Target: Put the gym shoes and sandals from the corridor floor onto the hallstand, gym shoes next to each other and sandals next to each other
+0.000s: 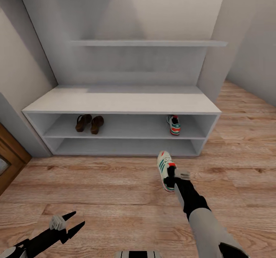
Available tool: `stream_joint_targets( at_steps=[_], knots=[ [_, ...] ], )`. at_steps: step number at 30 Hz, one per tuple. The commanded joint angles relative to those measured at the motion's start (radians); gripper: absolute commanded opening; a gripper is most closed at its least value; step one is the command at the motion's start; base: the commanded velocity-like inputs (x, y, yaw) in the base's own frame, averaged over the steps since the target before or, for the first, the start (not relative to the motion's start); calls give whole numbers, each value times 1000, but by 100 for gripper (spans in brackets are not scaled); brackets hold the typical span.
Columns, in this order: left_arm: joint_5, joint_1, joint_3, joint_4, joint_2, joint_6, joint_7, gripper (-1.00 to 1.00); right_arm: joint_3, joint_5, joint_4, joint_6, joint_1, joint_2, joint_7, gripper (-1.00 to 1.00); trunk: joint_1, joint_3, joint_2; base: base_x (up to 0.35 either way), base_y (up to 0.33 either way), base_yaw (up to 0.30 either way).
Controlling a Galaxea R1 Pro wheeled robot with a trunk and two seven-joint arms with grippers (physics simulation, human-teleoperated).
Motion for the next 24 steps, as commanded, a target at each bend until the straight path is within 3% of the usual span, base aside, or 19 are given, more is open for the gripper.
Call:
stream_joint_targets(
  at_steps=[1,3,4,7,10,19,24],
  knots=[
    [1,0,2,1,2,-6,-31,100,-4,6,0,10,-48,1,-14,-100,0,-1,0,0,0,0],
    [1,0,1,1,1,-5,-36,100,-4,6,0,12,-79,1,-20,-100,0,-1,0,0,0,0],
    [0,0,1,1,2,-5,-40,100,-3,7,-1,45,-137,1,-39,-100,0,-1,0,0,0,0],
    [-11,0,1,1,1,-5,-40,100,-3,6,-7,145,-182,1,-87,-100,0,-1,0,0,0,0],
    [-13,0,1,1,1,-5,-40,100,-3,6,-7,158,-215,1,-99,-100,0,-1,0,0,0,0],
    [-13,0,1,1,2,-5,-40,100,-2,6,1,162,-236,1,-102,-100,0,-1,0,12,1,0],
    [-13,0,1,1,2,-5,-40,100,-1,6,16,162,-236,1,-99,-100,0,-1,0,226,107,0]
  ],
)
